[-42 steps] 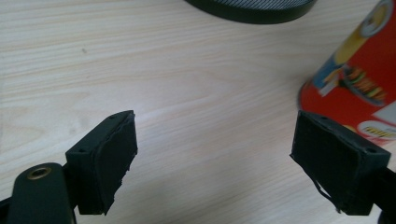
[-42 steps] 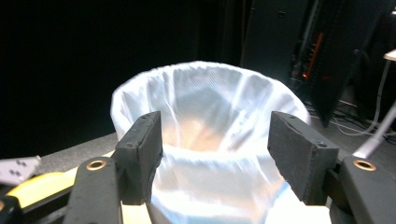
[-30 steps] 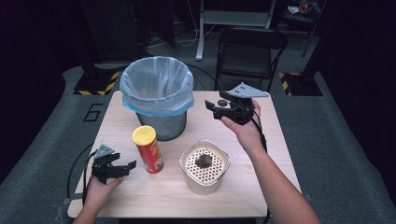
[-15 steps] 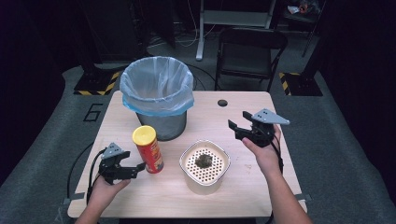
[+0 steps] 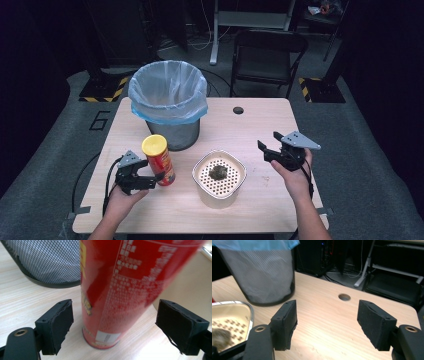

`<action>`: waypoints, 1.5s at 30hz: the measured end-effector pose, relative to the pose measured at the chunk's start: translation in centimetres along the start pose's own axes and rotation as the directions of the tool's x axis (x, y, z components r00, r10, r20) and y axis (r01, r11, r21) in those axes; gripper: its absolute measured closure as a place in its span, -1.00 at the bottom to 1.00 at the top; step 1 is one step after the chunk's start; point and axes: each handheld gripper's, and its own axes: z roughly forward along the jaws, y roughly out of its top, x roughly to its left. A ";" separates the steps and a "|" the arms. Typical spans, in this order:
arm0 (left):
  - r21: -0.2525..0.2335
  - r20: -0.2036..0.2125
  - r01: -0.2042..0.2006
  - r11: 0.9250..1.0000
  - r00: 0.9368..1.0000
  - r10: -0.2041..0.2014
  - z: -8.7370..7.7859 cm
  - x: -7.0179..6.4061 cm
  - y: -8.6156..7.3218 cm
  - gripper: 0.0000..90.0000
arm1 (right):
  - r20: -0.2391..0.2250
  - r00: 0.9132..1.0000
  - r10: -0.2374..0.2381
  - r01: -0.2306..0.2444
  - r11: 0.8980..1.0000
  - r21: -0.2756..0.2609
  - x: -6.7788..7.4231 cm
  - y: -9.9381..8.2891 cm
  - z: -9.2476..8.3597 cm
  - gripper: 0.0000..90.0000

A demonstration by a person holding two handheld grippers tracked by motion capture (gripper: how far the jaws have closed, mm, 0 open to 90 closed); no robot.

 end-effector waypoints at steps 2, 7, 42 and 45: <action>-0.003 0.002 0.002 1.000 1.000 -0.002 0.4 0.0 0.0 -0.69 | 0.013 1.000 0.011 -0.011 1.000 0.013 -0.4 -0.7 0.0 -0.29; -0.016 0.006 0.007 1.000 1.000 -0.006 1.5 0.1 -0.3 -0.63 | 0.033 0.999 0.029 -0.031 0.999 0.042 -1.2 -2.1 0.0 -0.29; -0.036 -0.019 -0.066 0.997 0.998 0.066 -3.5 -1.3 4.4 -0.48 | 0.075 0.995 0.067 -0.080 0.978 0.194 -2.7 -9.3 2.8 -0.30; -0.024 -0.020 -0.084 0.996 0.996 0.083 -4.4 -1.5 5.7 -0.48 | 0.074 0.995 0.069 -0.083 0.976 0.200 -2.8 -9.5 2.8 -0.30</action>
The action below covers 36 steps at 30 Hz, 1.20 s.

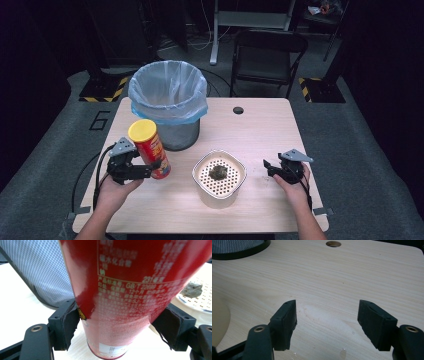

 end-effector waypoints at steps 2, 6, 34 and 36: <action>0.008 0.007 -0.005 1.000 1.000 0.005 -0.4 0.0 0.7 -0.47 | -0.002 1.000 0.002 -0.002 1.000 0.001 -0.1 -0.1 0.0 -0.30; 0.011 0.008 -0.010 1.000 1.000 0.010 -1.1 -0.3 2.2 -0.48 | -0.002 1.000 0.007 -0.007 1.000 0.002 -0.2 -0.2 0.1 -0.30; 0.014 0.031 -0.084 0.996 0.996 0.084 -6.1 -1.9 12.9 -0.48 | -0.015 1.000 0.010 -0.009 0.999 0.034 -0.2 -0.7 0.3 -0.31; 0.014 0.036 -0.081 0.997 0.996 0.081 -6.2 -2.0 13.6 -0.48 | -0.014 1.000 0.009 -0.008 0.999 0.036 -0.2 -0.7 0.3 -0.31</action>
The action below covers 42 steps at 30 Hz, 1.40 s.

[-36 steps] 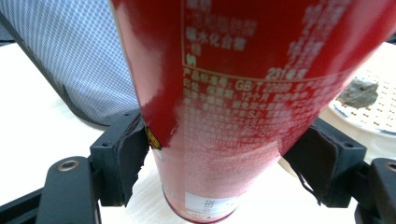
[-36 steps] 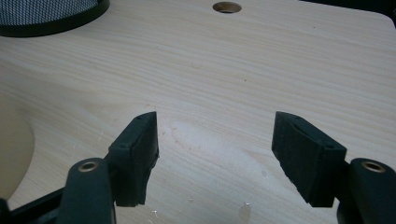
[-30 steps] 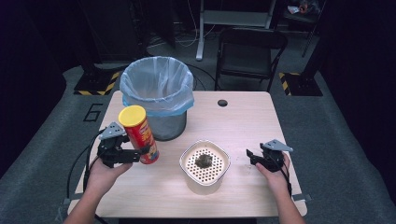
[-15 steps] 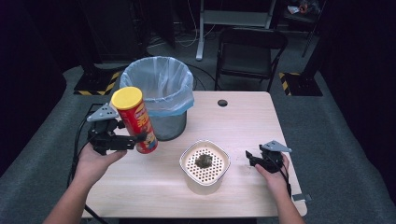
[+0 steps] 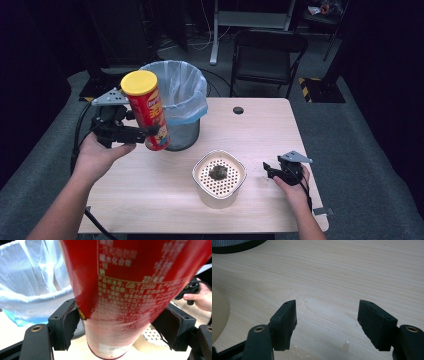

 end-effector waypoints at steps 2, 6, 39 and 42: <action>0.002 0.008 -0.001 1.000 1.000 0.001 -0.1 0.0 0.7 -0.48 | -0.002 1.000 -0.001 0.001 1.000 0.001 0.0 0.0 0.0 -0.31; -0.005 0.013 -0.003 1.000 1.000 0.003 -0.2 -0.1 2.1 -0.48 | -0.004 1.000 0.001 0.000 1.000 0.013 0.1 -0.1 0.1 -0.30; -0.021 -0.062 0.085 0.996 0.994 -0.086 4.0 3.5 11.2 -0.48 | -0.005 1.000 -0.026 0.026 1.000 0.006 0.1 0.1 0.0 -0.30; -0.038 -0.080 0.112 0.993 0.990 -0.115 5.2 4.7 11.0 -0.48 | -0.009 1.000 -0.026 0.026 1.000 0.006 0.2 0.1 0.1 -0.30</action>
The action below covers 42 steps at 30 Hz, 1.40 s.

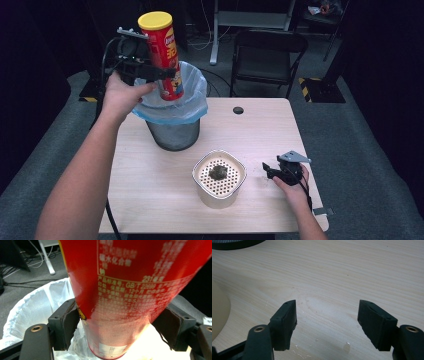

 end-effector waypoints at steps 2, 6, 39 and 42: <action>0.000 -0.006 0.020 1.000 1.000 -0.020 0.8 0.6 -0.1 -0.48 | -0.001 1.000 -0.001 0.001 1.000 0.001 0.0 0.0 0.1 -0.31; -0.003 -0.037 0.057 0.998 0.998 -0.057 2.2 1.8 -0.4 -0.48 | -0.002 1.000 -0.014 0.014 1.000 0.005 0.1 0.0 0.1 -0.30; 0.099 -0.177 0.216 0.971 0.964 -0.197 7.6 6.6 -5.5 -0.61 | -0.011 1.000 -0.023 0.024 1.000 0.015 0.2 -0.1 0.4 -0.30; 0.096 -0.168 0.206 0.974 0.968 -0.188 7.0 6.8 -5.7 -0.59 | -0.014 1.000 -0.020 0.020 1.000 0.021 0.2 -0.1 0.4 -0.30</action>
